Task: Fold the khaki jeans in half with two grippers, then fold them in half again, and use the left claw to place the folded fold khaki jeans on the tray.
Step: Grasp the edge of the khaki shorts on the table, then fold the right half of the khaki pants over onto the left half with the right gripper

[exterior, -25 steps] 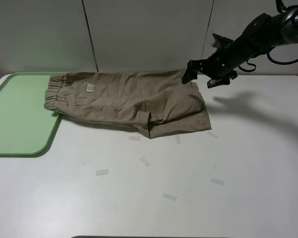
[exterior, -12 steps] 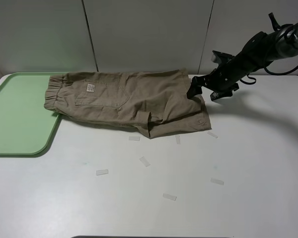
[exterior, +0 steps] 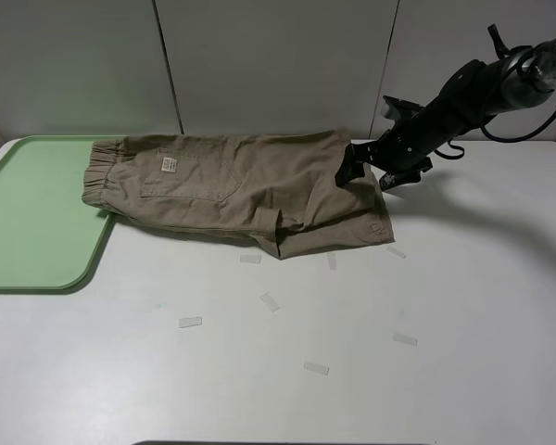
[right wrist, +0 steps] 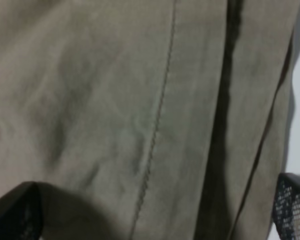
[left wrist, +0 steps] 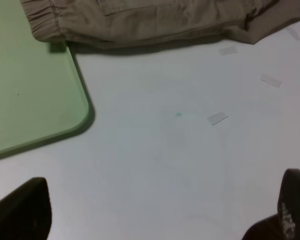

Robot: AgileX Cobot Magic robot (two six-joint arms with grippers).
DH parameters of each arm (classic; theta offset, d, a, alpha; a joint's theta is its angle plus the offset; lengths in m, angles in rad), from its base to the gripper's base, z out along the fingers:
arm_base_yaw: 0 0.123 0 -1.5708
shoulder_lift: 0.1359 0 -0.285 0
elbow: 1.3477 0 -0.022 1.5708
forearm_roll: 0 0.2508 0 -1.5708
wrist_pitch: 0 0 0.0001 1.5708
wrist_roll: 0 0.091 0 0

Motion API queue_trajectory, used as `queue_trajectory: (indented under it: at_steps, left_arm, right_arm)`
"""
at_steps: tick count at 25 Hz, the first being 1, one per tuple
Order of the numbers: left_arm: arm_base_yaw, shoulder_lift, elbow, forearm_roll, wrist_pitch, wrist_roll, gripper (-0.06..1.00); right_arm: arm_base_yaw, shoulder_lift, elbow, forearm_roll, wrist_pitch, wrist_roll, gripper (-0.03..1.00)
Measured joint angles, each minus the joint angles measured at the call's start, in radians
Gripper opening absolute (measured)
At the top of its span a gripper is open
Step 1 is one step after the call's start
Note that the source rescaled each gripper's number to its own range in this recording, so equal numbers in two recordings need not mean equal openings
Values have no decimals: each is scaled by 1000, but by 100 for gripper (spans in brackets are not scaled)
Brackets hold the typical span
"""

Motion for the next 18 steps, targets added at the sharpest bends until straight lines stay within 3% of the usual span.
queue_trajectory:
  at_steps: [6,7,13,18]
  left_arm:
    - [0,0,0,0,0,0,100]
    - [0,0,0,0,0,0,100]
    - [0,0,0,1,0,0,100]
    - [0,0,0,0,0,0,100]
  right_arm:
    - [25,0,0,-17,-12,0,97]
    - [28,0,0,-12,-12,0,93]
    - [103,11,-1,52,40,0,44]
    - [115,11,-1,53,40,0,30]
